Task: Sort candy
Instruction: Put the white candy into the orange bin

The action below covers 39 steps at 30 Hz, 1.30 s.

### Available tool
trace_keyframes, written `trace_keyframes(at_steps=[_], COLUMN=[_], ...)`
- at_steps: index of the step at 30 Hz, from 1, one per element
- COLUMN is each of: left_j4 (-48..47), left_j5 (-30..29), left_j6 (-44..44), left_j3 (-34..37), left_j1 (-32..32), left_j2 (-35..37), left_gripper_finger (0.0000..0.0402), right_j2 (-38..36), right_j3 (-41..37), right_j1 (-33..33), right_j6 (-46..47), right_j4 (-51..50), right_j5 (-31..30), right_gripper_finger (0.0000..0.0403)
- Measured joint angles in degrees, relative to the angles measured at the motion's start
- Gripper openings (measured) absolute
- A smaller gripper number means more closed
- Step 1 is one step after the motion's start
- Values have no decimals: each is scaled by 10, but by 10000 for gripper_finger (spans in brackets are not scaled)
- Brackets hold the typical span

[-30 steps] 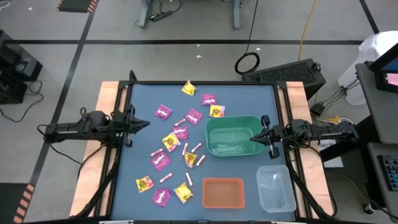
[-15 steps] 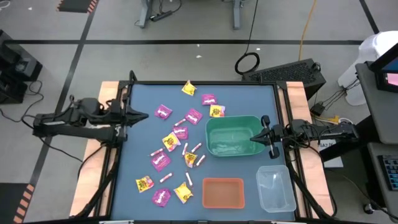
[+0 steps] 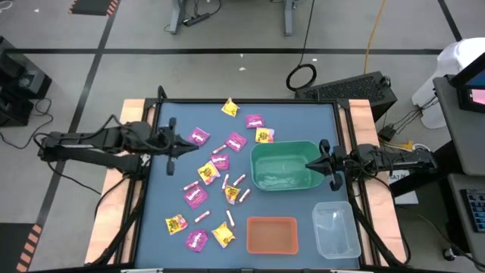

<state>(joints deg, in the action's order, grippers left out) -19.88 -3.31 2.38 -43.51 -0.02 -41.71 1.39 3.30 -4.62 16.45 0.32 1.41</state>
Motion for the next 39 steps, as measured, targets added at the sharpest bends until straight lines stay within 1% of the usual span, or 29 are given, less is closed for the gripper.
trace_keyframes(at_steps=[4, 7, 10, 12, 14, 18, 22, 28, 30, 33, 37, 39], left_j4=[22, 29, 32, 32, 32, 36, 48, 39, 43, 44, 44, 44], left_j5=[0, 0, 0, 0, -2, -2, -8, -18, -19, -23, -54, -59], left_j6=[14, 14, 15, 27, 42, 35, -8, -71, -92, -126, -169, -195], left_j3=[0, 0, 0, 0, 0, 0, 0, 0, 0, 0, -1, -1], left_j1=[0, 0, 0, 0, 0, 0, 0, -4, -13, -32, -65, -80], left_j2=[-27, -43, -55, -61, -67, -78, -90, -129, -148, -181, -227, -250], left_gripper_finger=[2, 2, 2, 2, 2, 2, 2, 3, 11, 36, 74, 93], right_j2=[1, 6, 22, 46, 75, 143, 215, 295, 316, 341, 362, 369], right_j3=[38, 82, 143, 184, 222, 286, 331, 346, 346, 346, 346, 346], right_j1=[0, 0, 0, 0, 0, 0, 0, 0, 0, 0, -2, -5], right_j6=[0, -9, -24, -33, -47, -62, -62, -71, -71, -72, -86, -91], right_j4=[-5, -48, -99, -131, -155, -155, -167, -171, -172, -172, -172, -172], right_j5=[2, 1, -32, -60, -74, -74, -74, -74, -74, -74, -74, -76], right_gripper_finger=[0, 0, 0, 0, 0, 0, 0, 0, 0, 0, 0, 0])
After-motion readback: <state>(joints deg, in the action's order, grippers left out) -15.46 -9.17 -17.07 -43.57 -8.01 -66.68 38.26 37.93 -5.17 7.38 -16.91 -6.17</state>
